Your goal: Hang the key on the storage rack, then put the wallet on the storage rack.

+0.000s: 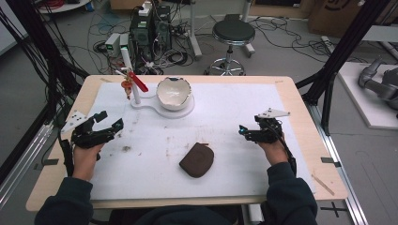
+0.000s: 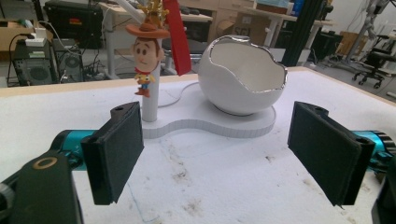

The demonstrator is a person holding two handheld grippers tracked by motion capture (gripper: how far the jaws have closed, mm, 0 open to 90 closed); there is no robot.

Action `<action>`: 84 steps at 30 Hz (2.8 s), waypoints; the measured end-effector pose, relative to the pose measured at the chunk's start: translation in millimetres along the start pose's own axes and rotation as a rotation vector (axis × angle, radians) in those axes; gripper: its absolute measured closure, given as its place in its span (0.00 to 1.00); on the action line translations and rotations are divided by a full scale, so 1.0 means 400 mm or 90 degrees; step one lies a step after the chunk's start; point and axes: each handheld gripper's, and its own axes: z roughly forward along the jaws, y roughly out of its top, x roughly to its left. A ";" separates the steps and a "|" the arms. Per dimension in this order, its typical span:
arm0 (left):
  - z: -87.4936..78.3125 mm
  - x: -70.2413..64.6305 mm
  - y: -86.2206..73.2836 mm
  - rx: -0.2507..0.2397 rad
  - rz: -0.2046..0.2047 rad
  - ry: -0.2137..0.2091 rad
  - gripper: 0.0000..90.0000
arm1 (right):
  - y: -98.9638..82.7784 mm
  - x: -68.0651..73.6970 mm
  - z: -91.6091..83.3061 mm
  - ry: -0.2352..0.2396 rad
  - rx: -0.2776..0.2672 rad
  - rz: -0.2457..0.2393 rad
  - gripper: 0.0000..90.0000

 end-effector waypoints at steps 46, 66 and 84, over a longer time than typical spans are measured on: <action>0.027 -0.012 -0.011 0.039 -0.023 -0.037 0.22 | 0.006 0.246 0.135 0.349 0.174 -0.073 0.25; 0.149 -0.133 -0.044 0.165 -0.037 -0.231 0.31 | 0.028 0.305 0.100 0.261 0.089 -0.261 0.49; 0.270 -0.264 -0.102 0.286 -0.031 -0.395 0.34 | 0.054 0.329 0.118 0.176 0.006 -0.312 0.49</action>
